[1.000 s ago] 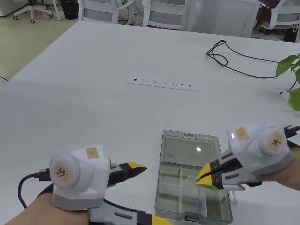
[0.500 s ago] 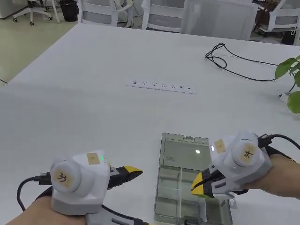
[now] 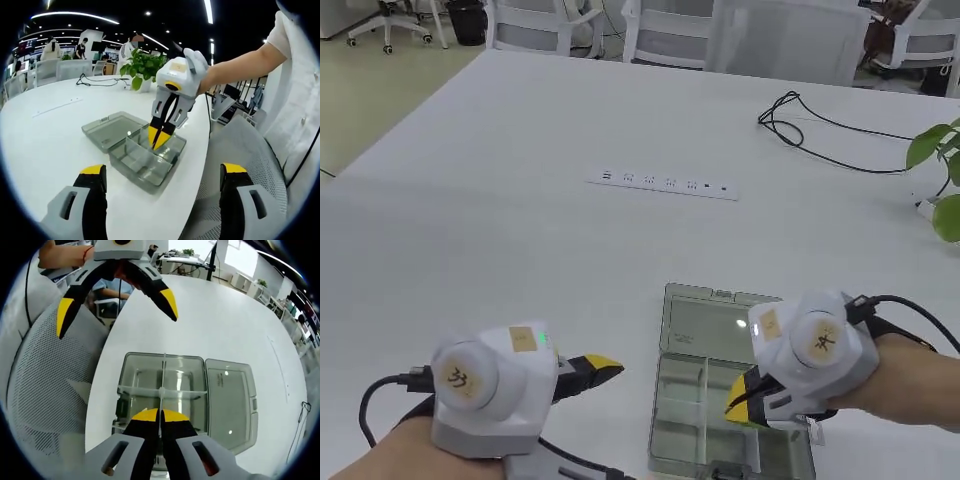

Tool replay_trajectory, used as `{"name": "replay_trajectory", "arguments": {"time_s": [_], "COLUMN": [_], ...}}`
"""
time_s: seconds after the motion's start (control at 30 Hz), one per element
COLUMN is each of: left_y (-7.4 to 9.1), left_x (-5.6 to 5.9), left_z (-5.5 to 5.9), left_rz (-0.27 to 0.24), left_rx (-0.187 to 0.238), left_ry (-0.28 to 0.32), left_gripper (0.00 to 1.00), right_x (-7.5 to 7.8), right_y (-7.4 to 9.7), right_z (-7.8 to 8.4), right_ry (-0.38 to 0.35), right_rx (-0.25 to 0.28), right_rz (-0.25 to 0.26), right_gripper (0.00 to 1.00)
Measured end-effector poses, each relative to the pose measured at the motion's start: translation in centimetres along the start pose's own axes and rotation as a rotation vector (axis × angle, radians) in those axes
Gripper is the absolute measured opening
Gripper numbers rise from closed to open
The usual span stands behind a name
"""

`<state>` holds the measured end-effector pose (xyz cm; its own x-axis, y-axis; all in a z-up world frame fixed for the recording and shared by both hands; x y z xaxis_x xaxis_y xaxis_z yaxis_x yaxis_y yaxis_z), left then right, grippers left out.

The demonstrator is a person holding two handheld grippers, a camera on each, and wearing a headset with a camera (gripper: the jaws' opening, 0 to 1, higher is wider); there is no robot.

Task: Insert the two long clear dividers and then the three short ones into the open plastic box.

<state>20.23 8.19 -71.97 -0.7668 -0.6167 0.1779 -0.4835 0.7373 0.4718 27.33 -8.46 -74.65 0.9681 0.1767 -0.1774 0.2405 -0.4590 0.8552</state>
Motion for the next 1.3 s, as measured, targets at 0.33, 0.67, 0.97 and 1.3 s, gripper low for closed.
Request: {"name": "replay_trajectory", "arguments": {"time_s": [0.33, 0.67, 0.97, 1.3], "left_y": [0.1, 0.3, 0.5, 0.7], "left_x": [0.0, 0.0, 0.2, 0.3], "left_z": [-0.1, -0.3, -0.4, -0.6], "left_rz": [-0.003, -0.008, -0.010, -0.010], "left_rx": [0.001, 0.000, -0.001, 0.002], "left_ry": [0.001, -0.006, -0.011, -0.007], "left_gripper": [0.96, 0.98, 0.98, 1.00], "right_x": [0.0, -0.1, -0.4, -1.1], "right_y": [-0.2, 0.3, 2.2, 4.2], "right_z": [0.1, 0.0, -0.2, 0.4], "right_ry": [-0.005, -0.056, -0.101, -0.146], "right_rx": [-0.006, 0.052, 0.129, 0.188], "right_rz": [0.003, 0.034, 0.070, 0.099], "right_gripper": [0.03, 0.09, 0.16, 0.22]}}
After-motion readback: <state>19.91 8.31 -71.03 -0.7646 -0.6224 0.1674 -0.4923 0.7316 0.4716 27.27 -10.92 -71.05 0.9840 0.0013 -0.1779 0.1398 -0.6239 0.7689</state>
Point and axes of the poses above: the centre of the closed fingertips' face, and the gripper's own axes: y roughly backward along the fingers, x roughly to its right, z roughly out of its underside, the point moved 8 cm from there along y, roughly backward along the fingers, and after that the axes turned 12 degrees about -z, right-handed, at the moved point
